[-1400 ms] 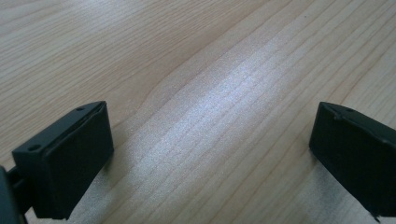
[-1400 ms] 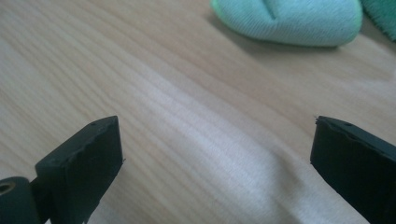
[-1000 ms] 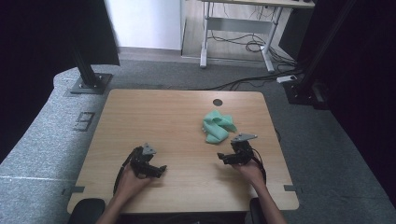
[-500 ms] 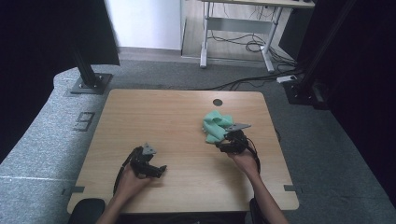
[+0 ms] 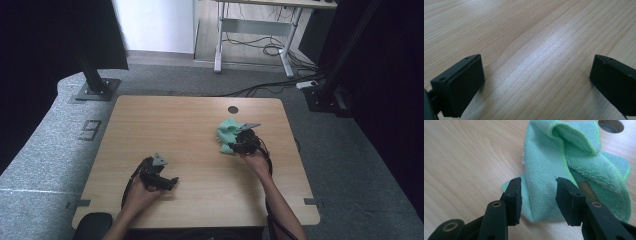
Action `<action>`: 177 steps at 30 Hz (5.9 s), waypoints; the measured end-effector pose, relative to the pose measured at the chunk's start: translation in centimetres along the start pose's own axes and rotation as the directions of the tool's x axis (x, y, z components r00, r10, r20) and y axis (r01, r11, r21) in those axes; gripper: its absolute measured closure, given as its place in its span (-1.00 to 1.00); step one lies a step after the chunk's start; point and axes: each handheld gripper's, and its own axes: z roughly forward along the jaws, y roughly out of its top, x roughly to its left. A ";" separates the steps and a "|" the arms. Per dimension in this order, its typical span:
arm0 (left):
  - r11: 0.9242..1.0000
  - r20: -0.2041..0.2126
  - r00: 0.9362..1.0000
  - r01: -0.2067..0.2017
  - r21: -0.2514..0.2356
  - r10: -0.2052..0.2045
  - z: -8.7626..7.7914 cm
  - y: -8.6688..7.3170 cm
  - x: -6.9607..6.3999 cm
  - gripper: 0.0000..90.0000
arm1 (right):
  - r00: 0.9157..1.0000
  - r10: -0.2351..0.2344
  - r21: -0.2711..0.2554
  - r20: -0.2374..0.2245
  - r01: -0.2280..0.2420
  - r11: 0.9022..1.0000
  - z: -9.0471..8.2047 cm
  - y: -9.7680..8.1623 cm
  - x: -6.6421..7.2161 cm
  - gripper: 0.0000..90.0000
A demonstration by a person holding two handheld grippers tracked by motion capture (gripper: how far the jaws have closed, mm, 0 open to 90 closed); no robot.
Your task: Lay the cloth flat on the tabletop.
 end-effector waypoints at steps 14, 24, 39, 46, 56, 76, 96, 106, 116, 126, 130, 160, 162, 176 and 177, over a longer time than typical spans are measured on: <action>1.000 0.000 1.000 0.001 -0.002 -0.001 0.0 0.0 0.0 -1.00 | 1.000 0.004 0.037 -0.012 -0.003 0.999 1.2 -1.2 0.3 0.82; 1.000 -0.001 1.000 0.000 -0.001 0.000 0.0 0.0 0.0 -1.00 | 0.994 -0.057 -0.003 -0.096 0.057 0.998 -0.7 -0.4 3.8 0.83; 1.000 0.000 1.000 -0.002 0.001 0.002 0.0 0.0 0.0 -1.00 | 0.959 -0.142 -0.021 -0.244 0.141 0.990 -0.1 0.0 10.9 0.81; 1.000 0.000 1.000 0.000 0.000 0.000 0.0 0.0 0.0 -1.00 | 0.952 -0.141 0.014 -0.271 0.151 0.988 1.7 -0.8 12.1 0.75; 1.000 0.009 1.000 0.015 0.018 -0.015 -0.5 0.8 0.3 -0.76 | 0.957 -0.142 -0.030 -0.253 0.139 0.990 -0.6 0.0 10.5 0.28; 0.991 0.047 0.992 -0.110 -0.070 0.114 -1.4 9.6 -0.2 -0.65 | 0.990 -0.075 -0.042 -0.121 0.071 0.997 -2.7 -0.4 4.9 0.15; 0.982 0.068 0.980 -0.189 0.016 0.187 4.1 13.4 -1.9 0.43 | 0.987 -0.066 0.038 -0.145 0.072 0.997 0.5 -2.5 3.5 0.77; 0.985 0.036 0.989 -0.142 -0.093 0.146 0.7 13.0 0.0 0.76 | 0.984 -0.109 -0.021 -0.142 0.107 0.994 -2.3 -1.0 4.0 0.94; 0.981 0.048 0.995 -0.077 -0.180 0.087 -3.1 13.1 2.1 0.75 | 0.985 -0.143 -0.116 -0.097 0.131 0.985 -6.8 2.9 3.9 0.94; 0.992 -0.008 0.999 0.033 -0.118 -0.034 -1.1 11.9 5.8 0.60 | 0.992 -0.118 -0.088 -0.043 0.114 0.990 -4.3 7.3 3.0 0.75; 1.000 -0.102 0.995 0.020 0.003 -0.019 1.2 9.9 6.9 -0.02 | 0.997 -0.076 -0.043 -0.015 0.076 0.996 -1.6 6.9 2.7 0.39; 0.990 -0.232 0.963 0.140 0.008 -0.135 5.3 7.8 8.2 -0.68 | 0.997 -0.060 0.057 -0.040 0.062 0.996 5.3 0.7 8.3 -0.44; 0.988 -0.247 0.958 0.151 0.013 -0.143 5.0 7.6 8.3 -0.68 | 0.998 -0.061 0.055 -0.035 0.063 0.997 5.2 0.6 8.2 -0.42; 0.990 -0.212 0.967 0.141 0.000 -0.138 2.2 5.7 8.0 -0.68 | 0.997 -0.062 0.076 0.046 0.058 0.995 4.1 0.1 6.1 -0.30; 0.990 -0.208 0.968 0.143 -0.008 -0.142 1.8 5.6 8.1 -0.68 | 0.997 -0.059 0.071 0.049 0.056 0.996 3.9 0.1 6.1 -0.30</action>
